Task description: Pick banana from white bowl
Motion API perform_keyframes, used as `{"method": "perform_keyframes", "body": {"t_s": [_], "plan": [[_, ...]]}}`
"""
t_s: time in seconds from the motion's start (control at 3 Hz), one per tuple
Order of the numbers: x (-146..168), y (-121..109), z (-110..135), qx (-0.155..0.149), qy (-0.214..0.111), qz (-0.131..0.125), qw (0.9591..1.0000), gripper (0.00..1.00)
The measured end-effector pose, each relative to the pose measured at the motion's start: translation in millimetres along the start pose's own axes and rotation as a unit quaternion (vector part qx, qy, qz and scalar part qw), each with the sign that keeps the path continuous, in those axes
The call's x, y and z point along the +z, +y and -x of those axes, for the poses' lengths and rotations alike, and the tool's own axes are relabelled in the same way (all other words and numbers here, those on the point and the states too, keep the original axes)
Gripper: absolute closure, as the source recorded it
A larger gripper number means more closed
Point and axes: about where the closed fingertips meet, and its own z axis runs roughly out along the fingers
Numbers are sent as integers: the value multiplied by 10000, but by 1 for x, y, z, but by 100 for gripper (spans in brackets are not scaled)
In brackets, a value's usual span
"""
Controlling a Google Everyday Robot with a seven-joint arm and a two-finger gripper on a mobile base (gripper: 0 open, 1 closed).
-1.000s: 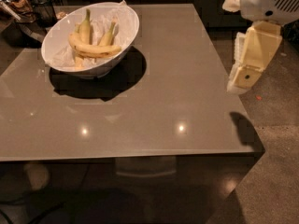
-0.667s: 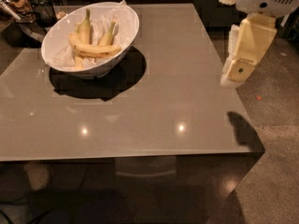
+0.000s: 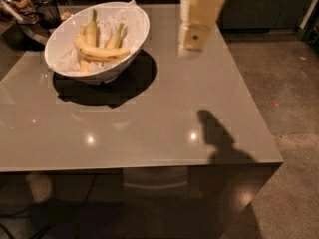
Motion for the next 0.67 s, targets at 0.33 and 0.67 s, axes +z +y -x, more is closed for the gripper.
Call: {"method": "perform_keyframes", "body": {"t_s": [0.33,0.67], "plan": [[-2,-7,19,-127,-159,-167,9997,0],[-8,-10,25,-73,-307,-318,9990,0]]}}
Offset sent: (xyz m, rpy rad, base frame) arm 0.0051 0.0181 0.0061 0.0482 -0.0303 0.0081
